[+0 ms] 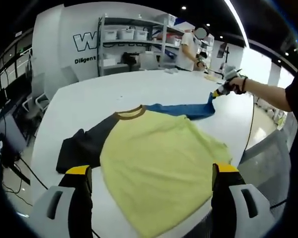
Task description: Fold the garment on the visible template until the final outline fits inside the template.
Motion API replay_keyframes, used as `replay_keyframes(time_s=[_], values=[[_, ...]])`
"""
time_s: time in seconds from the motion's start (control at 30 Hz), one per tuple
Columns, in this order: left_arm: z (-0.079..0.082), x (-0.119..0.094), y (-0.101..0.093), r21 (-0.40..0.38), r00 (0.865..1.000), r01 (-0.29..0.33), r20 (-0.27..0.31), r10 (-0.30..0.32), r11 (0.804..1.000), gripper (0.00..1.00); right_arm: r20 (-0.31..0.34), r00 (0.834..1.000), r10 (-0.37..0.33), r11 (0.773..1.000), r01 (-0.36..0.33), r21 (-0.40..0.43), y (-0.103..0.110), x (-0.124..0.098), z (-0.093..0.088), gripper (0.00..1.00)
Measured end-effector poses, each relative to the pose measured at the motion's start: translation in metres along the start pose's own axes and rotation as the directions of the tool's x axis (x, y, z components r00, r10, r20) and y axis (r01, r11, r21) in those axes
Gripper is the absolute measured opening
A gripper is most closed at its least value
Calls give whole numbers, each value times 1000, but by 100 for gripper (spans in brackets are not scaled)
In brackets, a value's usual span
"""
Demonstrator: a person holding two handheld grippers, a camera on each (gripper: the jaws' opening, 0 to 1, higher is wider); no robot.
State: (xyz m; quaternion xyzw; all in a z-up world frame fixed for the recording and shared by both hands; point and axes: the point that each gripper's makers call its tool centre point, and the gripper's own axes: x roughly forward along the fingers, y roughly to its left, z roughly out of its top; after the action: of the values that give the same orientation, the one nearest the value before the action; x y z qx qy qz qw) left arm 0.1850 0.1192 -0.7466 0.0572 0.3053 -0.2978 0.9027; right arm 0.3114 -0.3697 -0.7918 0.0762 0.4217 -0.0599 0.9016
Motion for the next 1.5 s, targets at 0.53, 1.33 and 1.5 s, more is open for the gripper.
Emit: replay_keyframes(time_s=[0.53,1.33,1.5], values=[[-4,-4,-2,9,1000,11,-10,-11,1000,99,24,965,260,955,-253,-155,144,-21,23,0],[-7,-8,-8,28,1000,21,-9,-20,999,99,-9,885,466,837,-444,-319,294,-38,35,0],[-5,-11,-7,23,1000,21,3,-21,1000,99,-26,871,491,807,-466,-363,330,-38,28,0]])
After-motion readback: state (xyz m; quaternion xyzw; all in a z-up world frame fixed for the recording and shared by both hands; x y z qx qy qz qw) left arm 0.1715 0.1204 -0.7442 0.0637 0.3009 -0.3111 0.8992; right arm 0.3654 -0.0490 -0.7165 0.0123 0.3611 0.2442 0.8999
